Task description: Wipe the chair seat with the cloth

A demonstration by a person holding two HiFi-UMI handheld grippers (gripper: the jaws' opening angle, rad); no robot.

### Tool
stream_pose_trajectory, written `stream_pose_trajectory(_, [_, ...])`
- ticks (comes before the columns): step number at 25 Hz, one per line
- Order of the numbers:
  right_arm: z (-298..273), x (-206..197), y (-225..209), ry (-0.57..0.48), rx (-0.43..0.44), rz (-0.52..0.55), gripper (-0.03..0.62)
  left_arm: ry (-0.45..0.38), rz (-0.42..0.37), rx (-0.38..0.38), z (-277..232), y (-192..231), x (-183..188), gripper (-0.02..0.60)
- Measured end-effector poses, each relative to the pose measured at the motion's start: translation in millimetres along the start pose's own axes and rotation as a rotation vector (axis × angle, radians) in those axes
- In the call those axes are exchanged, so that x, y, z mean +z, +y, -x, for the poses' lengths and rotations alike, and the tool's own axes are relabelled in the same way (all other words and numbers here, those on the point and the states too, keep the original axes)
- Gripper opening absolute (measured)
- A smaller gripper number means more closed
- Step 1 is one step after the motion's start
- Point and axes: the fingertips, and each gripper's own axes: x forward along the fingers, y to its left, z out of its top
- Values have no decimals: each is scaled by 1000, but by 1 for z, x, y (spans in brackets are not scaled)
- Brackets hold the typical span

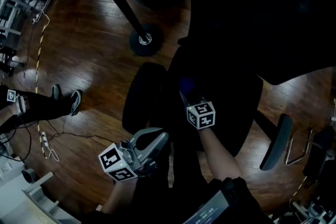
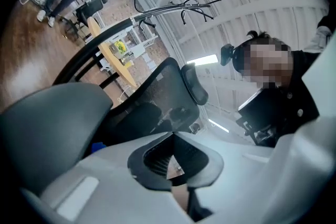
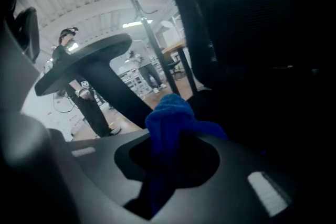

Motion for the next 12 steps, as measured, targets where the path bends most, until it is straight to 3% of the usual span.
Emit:
stream_pose_trajectory(2, [-30,0,39,20,60,21,60,-23,-8,27,12,3,5,2])
stream_pose_trajectory(4, [-50,-5,62,47,66,64,60,-46,-11,44,21,6,10,2])
stream_pose_trajectory(6, [-58,-9,68,59,36,118,60,-58,-11,48,30,8,14,2])
stream_pose_trajectory(12, [-50,-19,60,53,21,148,60,-49,-11,46,40,13,14,2])
